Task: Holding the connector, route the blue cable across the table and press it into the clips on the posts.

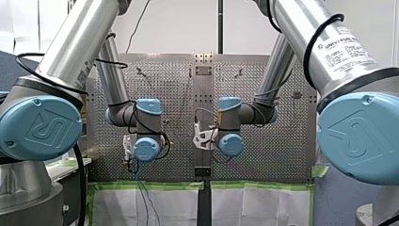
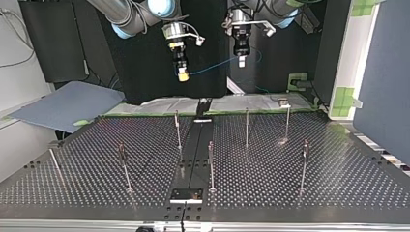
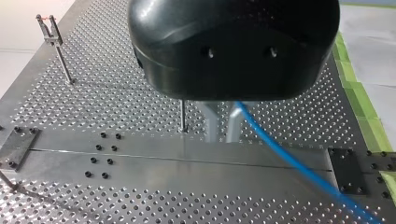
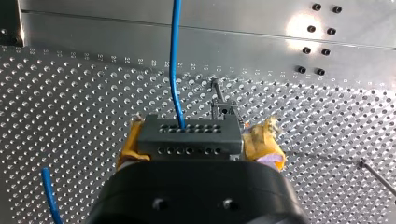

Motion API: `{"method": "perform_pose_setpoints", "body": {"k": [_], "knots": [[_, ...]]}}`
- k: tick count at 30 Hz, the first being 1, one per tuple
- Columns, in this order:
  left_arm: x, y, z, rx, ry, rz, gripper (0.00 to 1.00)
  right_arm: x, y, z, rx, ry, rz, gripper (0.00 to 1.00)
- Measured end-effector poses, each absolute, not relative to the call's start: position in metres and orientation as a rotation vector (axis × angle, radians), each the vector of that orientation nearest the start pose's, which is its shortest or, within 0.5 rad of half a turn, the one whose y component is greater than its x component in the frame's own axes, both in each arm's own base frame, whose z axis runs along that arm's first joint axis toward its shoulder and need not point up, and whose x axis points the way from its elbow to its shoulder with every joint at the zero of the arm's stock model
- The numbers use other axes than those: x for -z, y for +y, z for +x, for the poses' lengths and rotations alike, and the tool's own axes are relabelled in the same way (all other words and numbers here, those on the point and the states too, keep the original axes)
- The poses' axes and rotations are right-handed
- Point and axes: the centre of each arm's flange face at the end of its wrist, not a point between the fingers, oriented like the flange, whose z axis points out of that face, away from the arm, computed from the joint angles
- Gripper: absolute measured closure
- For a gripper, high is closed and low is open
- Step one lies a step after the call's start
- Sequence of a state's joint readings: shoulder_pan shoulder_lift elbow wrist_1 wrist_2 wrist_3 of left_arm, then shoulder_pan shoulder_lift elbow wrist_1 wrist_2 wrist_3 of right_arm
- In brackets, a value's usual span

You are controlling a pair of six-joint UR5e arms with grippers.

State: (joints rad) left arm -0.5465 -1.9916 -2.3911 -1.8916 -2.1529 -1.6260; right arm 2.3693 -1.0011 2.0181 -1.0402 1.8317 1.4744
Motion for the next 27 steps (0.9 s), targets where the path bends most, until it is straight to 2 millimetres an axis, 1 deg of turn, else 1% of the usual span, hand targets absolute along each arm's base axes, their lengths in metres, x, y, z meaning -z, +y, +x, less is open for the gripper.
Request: {"method": "perform_pose_setpoints", "body": {"k": [1, 2, 27], "knots": [[-0.0804, -0.267, 0.2878, 0.019, 1.562, -0.075, 1.0, -0.0893, -0.2955, 0.4576, -1.544, -0.811, 1.59, 0.8], [-0.0804, -0.267, 0.2878, 0.019, 1.562, -0.075, 1.0, -0.0894, -0.2956, 0.4576, -1.545, -0.811, 1.59, 1.0], [-0.0804, -0.267, 0.2878, 0.019, 1.562, -0.075, 1.0, -0.0894, -0.2955, 0.4576, -1.544, -0.811, 1.59, 1.0]]}}
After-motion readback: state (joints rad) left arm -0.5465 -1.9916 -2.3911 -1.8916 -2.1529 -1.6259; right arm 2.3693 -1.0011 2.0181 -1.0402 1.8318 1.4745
